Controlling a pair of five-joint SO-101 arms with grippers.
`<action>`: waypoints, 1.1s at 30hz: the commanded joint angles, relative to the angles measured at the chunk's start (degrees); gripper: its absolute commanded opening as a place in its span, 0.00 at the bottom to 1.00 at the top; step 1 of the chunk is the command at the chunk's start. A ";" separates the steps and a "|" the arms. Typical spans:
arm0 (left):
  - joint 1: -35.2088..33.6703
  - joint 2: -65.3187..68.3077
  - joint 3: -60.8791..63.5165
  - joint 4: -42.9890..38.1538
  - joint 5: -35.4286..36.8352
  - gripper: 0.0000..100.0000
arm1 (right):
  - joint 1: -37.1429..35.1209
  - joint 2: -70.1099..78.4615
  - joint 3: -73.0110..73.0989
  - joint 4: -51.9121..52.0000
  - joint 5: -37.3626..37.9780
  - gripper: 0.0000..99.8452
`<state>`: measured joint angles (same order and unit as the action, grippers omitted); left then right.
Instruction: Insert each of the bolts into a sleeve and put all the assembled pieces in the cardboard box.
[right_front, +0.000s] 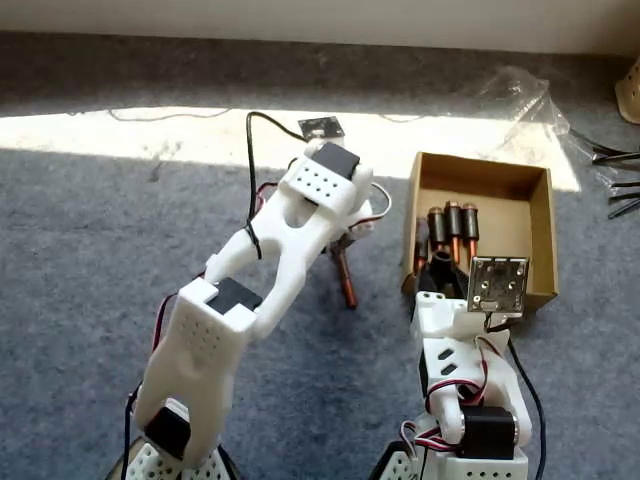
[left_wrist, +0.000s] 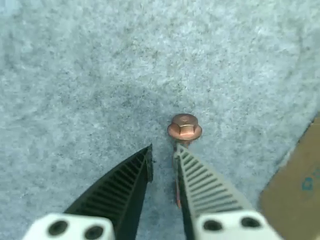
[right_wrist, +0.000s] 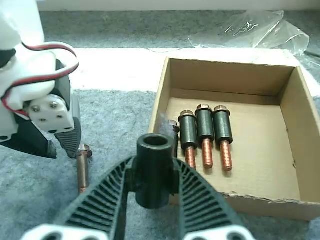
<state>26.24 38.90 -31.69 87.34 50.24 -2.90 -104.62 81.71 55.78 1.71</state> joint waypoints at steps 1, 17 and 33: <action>1.36 -0.92 -3.30 2.02 0.44 0.13 | 0.66 -0.66 -0.31 -1.80 -0.53 0.00; 1.63 0.04 -1.01 0.44 0.26 0.12 | 0.57 -0.66 -0.22 -1.80 -0.53 0.00; 1.80 5.14 -1.27 -1.58 0.26 0.12 | 0.57 -0.66 -0.22 -1.80 -0.53 0.00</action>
<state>27.47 44.70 -32.31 86.29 50.33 -2.90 -104.62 81.71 55.78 1.71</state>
